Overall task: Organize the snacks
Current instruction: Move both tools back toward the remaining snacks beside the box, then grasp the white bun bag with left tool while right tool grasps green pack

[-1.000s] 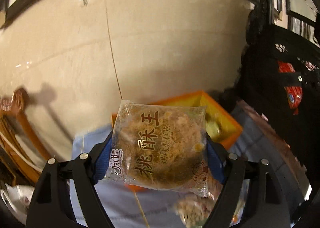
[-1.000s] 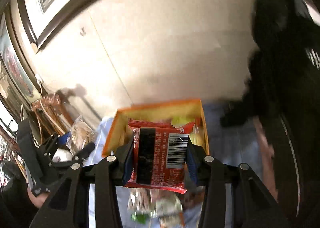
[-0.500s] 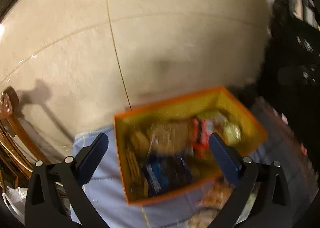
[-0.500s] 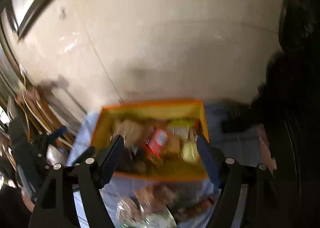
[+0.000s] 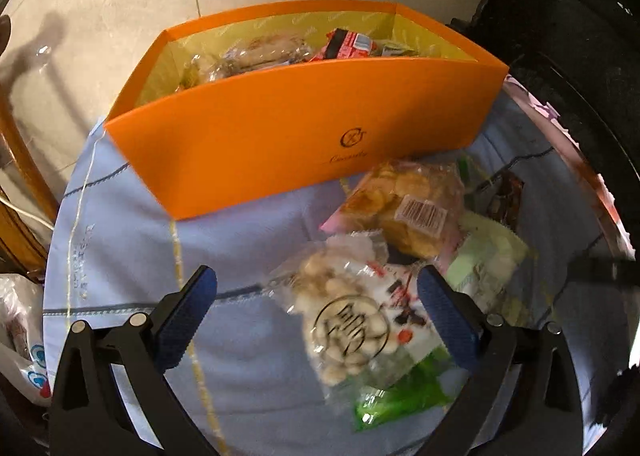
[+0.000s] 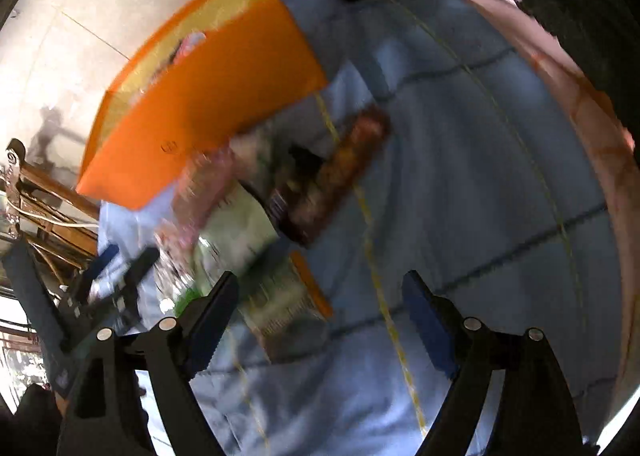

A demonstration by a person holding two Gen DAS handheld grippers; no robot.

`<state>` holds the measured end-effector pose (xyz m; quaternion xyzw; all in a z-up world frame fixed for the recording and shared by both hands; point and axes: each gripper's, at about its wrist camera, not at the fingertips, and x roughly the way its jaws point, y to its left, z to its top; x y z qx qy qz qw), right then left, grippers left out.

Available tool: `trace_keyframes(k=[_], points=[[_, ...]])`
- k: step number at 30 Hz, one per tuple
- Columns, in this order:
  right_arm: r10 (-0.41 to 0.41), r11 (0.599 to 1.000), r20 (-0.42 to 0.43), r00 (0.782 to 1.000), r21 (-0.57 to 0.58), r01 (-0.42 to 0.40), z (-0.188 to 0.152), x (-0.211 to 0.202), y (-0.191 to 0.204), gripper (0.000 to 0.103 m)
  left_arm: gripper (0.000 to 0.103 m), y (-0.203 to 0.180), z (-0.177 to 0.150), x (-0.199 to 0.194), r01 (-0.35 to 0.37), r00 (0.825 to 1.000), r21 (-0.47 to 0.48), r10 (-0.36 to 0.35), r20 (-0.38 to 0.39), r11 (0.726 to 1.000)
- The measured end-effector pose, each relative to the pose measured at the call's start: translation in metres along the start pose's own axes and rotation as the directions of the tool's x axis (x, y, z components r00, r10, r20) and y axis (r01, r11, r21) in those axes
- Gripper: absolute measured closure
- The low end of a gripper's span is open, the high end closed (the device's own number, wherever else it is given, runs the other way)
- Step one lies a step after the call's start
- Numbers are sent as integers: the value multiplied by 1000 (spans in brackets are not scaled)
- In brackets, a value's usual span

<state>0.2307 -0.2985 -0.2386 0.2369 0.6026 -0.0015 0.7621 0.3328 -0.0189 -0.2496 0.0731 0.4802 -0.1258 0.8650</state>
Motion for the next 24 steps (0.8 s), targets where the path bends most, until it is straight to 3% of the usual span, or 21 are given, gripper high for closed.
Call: trace_keyframes(k=[4,7,9,10,12,17,18,21,24], points=[[-16,999,9,1000,-50,17,-5,-3,7,19,5,-7,0,20,11,1000,-22,-11,-21,1000],[-29,996,2,1000,-87,29,-3,2,18,19,4,-1,-12,43,-15,996,-58,10,-86,998],[-26,994,-2,1000,-104,25,-1,10,24,19,15,11,-23,49,-53,993,-76,45,-107,996],[-8,994,-12,1000,-111,7,-2,17,30,19,34,16,-27,49,-52,993,-84,43,-112,995],[32,994,-36,999,-103,-36,0,32,40,20,40,26,-31,46,-64,995,-93,55,-89,994],[106,994,-73,992,-15,-108,9,68,53,25,44,37,-35,41,-39,996,-91,31,-79,995],[123,992,-71,990,21,-122,13,77,54,28,44,38,-36,40,-36,997,-85,30,-74,996],[195,981,-106,975,45,-191,21,92,60,58,45,41,-42,37,-35,998,-65,31,-62,997],[212,976,-113,971,69,-206,23,87,56,67,46,40,-45,35,-32,998,-65,29,-58,997]])
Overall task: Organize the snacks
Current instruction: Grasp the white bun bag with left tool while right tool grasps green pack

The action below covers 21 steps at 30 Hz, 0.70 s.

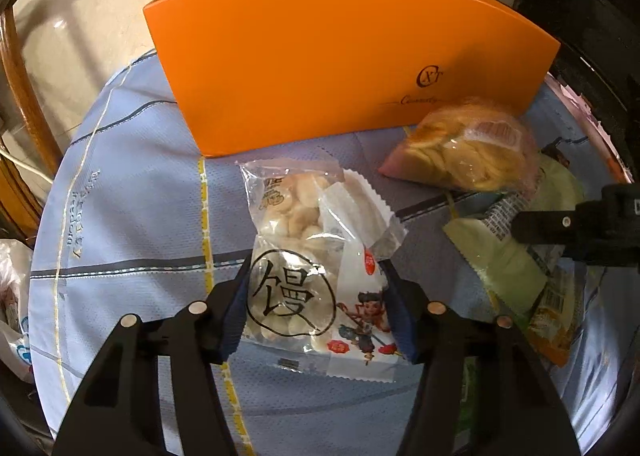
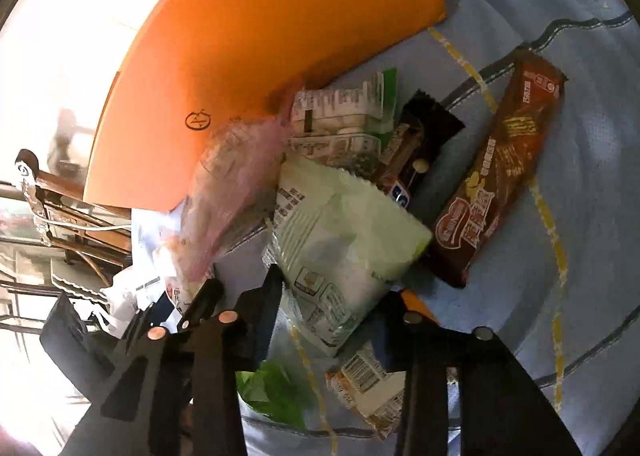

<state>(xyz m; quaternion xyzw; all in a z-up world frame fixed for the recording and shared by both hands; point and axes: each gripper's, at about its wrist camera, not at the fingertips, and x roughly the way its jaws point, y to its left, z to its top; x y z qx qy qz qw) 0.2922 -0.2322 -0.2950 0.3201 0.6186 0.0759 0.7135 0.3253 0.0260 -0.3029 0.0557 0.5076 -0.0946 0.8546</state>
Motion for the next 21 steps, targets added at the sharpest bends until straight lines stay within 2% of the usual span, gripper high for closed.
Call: trace_keyframes(k=[3,7,8,9,12,16,21], points=[[-18,998,57,998,-53,21,-9,-20,1,73,47,0,-3,-4,7,1000,-10,-6,13,1000],[-1,991,90,996,-130,13,-25,-48,5,78,48,3,-4,-19,28,998,-5,-27,62,1000],[1,989,98,995,-150,14,-29,-55,6,82,48,6,-4,-24,36,996,-11,-35,78,999],[11,985,96,995,-173,6,-34,-62,7,92,48,9,-5,-29,52,995,-24,-50,90,998],[-6,975,114,993,-219,31,-46,-76,6,94,49,14,-8,-37,68,993,-40,-63,103,997],[4,978,119,993,-208,21,-51,-87,-1,94,54,22,-12,-48,82,991,-64,-74,115,995],[-4,973,92,996,-228,25,-49,-62,-4,93,54,22,-21,-63,85,990,-45,-79,120,995]])
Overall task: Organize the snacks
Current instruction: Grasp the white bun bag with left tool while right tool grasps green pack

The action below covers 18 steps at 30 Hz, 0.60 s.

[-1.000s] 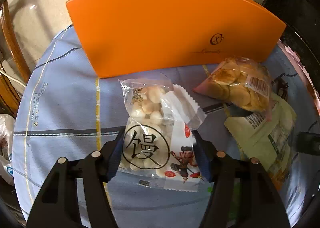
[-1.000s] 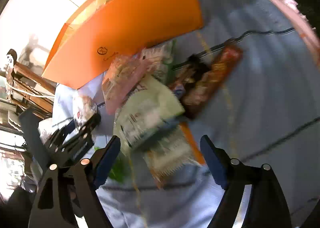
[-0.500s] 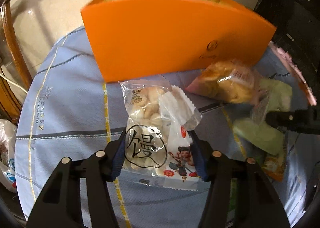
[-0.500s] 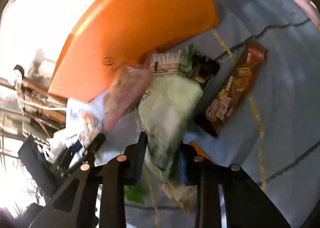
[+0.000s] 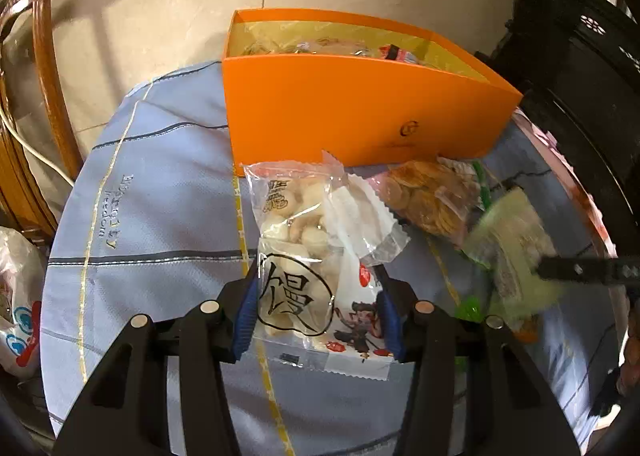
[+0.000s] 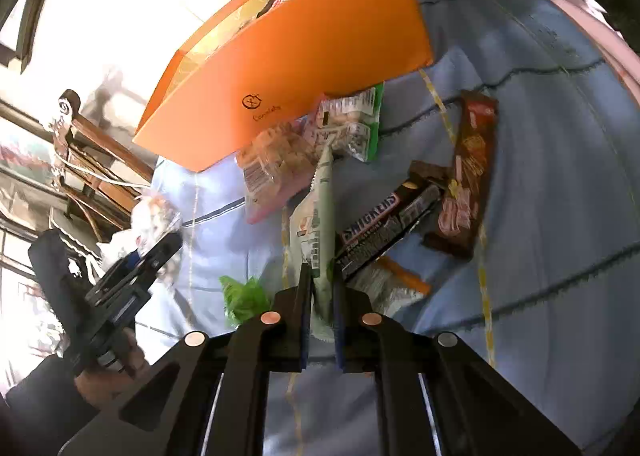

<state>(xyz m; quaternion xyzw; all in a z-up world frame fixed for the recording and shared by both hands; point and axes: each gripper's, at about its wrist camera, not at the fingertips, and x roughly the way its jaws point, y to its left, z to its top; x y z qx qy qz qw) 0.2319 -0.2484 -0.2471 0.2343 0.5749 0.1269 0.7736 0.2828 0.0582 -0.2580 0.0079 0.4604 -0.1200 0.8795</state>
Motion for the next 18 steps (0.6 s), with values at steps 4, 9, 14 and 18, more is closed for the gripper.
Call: trace_keyframes(k=[4,9,14,18], points=[[-47,999,-25,999,-13,47,11,27,11,84,54,0,-5,-5,8,1000,-9,-8,-4,1000],[-6,996,-4,1000,-93,5,8,23,39,99,54,14,-7,-17,55,998,-86,-54,18,995],[140,987,22,990,-86,-138,7,-13,43,100,54,19,0,-42,132,990,-119,-126,62,984],[107,990,25,994,-93,-105,7,-21,35,100,54,16,0,-55,193,979,-114,-185,83,975]])
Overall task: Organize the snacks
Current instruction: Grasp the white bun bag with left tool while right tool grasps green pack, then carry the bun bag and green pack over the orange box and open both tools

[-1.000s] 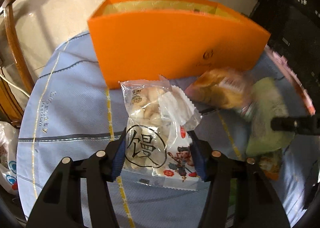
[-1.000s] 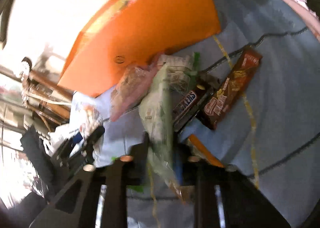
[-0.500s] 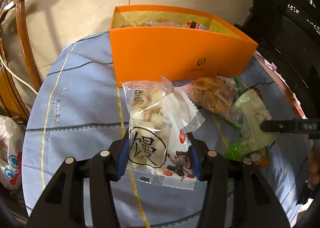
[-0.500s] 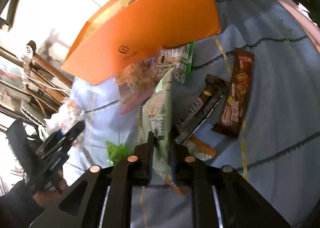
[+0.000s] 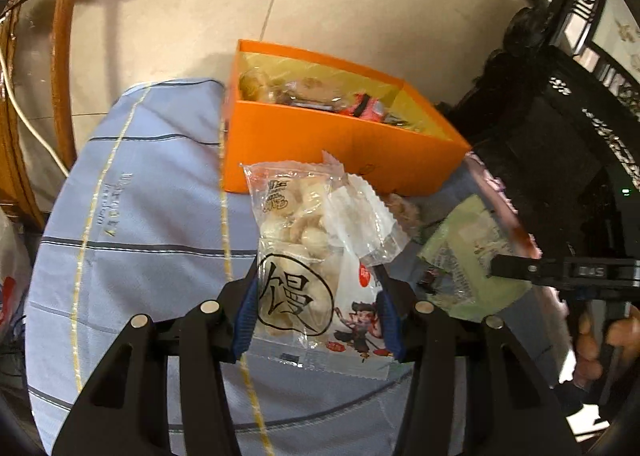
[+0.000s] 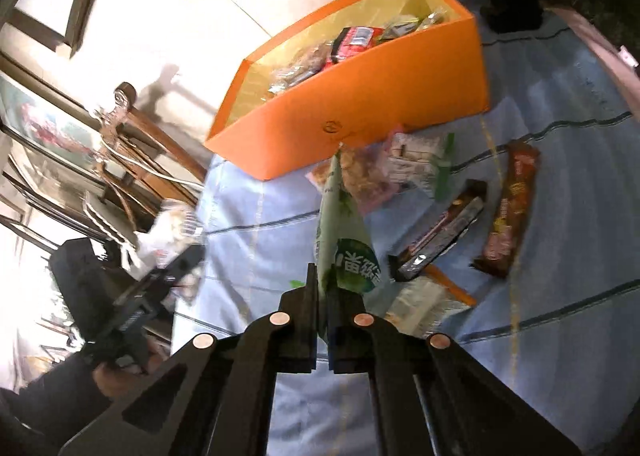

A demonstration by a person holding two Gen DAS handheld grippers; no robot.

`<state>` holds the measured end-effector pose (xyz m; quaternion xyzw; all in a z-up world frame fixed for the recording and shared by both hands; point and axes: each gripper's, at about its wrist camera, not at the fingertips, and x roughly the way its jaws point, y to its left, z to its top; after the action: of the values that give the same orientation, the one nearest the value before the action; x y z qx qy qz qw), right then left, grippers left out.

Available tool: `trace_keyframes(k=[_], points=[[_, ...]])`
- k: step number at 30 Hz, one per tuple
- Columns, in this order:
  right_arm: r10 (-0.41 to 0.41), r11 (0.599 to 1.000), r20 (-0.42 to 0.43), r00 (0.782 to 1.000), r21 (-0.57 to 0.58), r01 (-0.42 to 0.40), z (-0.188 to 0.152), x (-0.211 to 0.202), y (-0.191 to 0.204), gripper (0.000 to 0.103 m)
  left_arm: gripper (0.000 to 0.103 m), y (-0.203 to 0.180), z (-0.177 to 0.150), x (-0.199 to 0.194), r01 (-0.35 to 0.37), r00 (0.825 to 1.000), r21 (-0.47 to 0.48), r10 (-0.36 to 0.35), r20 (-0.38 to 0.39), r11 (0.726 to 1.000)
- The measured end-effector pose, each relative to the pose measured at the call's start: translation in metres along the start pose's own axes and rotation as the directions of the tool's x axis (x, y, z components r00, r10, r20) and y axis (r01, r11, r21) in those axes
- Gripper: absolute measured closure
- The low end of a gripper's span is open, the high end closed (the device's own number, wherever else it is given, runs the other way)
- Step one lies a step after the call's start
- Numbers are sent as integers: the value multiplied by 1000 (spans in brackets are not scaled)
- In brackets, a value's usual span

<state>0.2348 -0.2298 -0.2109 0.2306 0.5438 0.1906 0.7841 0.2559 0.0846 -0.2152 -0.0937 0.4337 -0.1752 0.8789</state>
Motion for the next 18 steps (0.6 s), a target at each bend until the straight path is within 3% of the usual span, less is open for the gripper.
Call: trace_keyframes(k=[2,10,18], points=[[-22,1000,-12,1000,2,22,-5,4,-6,100,54,-2,-6,2,9,1000,5,-9,-16,1000],[53,999,32,998,-9,-53,-5,-31,5,100,54,-15,-4,-8,30,1000,22,-30,-5,999],[107,992,165,980,-87,-94,48,-93,38,100,54,-36,40,-30,67,995,71,-72,69,995]])
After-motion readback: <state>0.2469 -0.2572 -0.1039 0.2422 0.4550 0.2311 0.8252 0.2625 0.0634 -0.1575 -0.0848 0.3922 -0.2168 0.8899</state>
